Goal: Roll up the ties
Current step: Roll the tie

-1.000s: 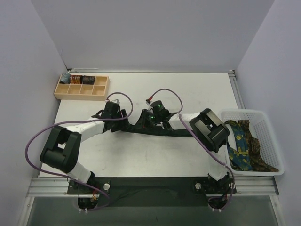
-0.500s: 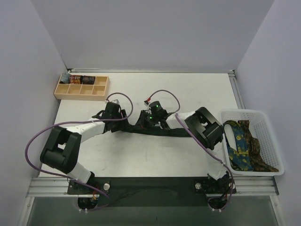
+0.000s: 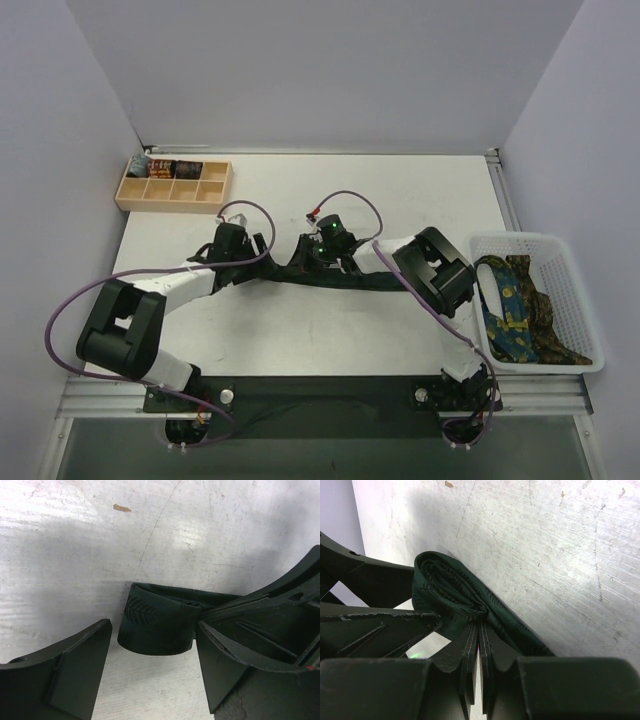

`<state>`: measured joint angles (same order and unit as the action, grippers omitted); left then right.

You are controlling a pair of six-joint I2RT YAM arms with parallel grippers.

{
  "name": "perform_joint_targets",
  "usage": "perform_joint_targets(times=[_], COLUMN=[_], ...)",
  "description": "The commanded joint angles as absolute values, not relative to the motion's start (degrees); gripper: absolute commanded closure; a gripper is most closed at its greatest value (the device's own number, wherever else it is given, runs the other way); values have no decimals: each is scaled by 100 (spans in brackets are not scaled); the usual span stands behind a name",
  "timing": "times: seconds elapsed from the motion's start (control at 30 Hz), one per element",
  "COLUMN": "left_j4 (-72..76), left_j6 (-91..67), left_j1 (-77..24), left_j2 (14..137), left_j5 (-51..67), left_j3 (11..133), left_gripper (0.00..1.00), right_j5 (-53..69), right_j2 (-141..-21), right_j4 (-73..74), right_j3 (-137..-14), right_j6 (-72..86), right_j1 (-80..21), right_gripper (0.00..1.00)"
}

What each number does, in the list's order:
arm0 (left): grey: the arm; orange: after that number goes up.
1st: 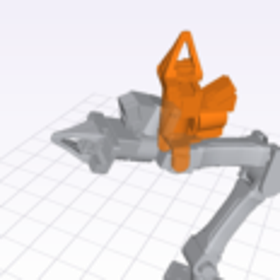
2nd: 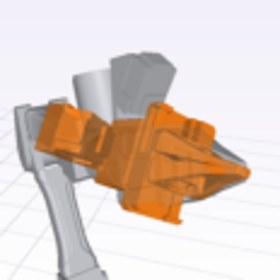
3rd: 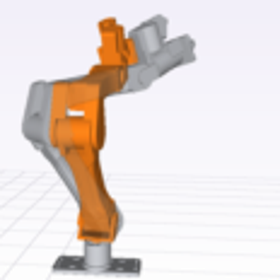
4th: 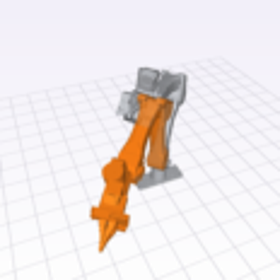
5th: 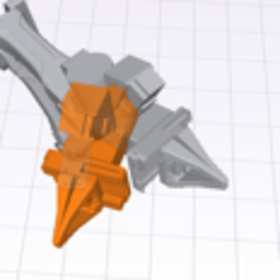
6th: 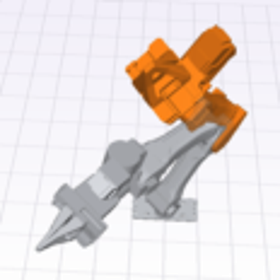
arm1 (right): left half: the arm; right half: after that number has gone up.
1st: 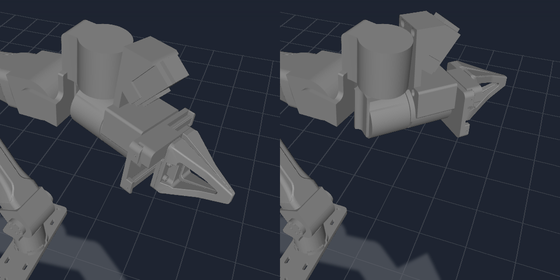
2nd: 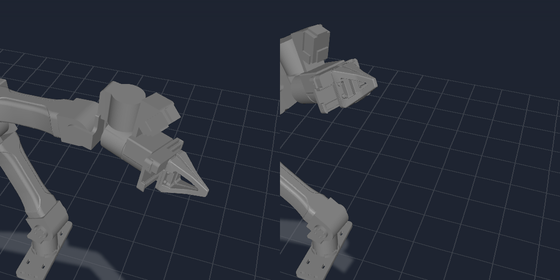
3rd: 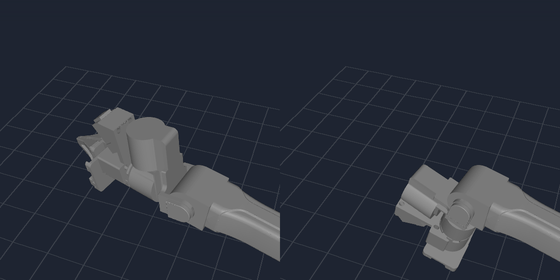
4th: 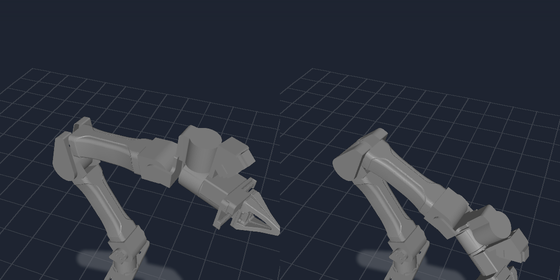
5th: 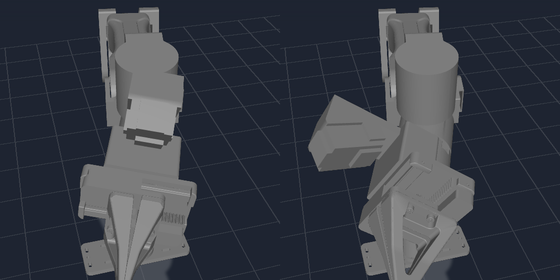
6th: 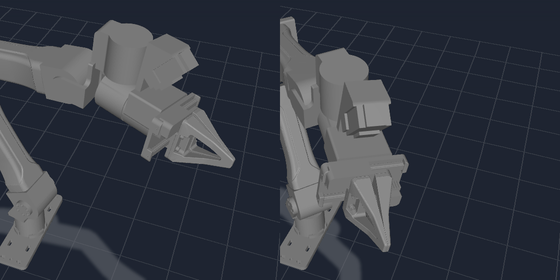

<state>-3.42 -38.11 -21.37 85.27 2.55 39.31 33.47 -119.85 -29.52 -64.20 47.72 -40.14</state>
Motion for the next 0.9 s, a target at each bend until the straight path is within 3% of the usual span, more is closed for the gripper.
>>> perform_joint_targets(times=[0.0,0.13,0.4,0.87], left_j4=[482,1474,1617,2171], left_j6=[-3946,-4087,-4192,-4465], left_j1=[-1961,-1793,-1670,-1670], left_j2=[8420,8376,8516,8604], left_j5=[693,1019,1195,1380], left_j3=[3552,3121,2918,2549], left_gripper=[21,21,21,32], right_j5=[3287,3313,3331,3357], right_j2=[-12199,-12260,-12278,-12305], right_j4=[-2549,-2549,-2523,-2514], right_j3=[-6425,-6451,-6486,-6548], right_j6=[4579,4562,4544,4544], right_j1=[-3990,-3964,-3955,-3938], right_gripper=[92,92,92,92])
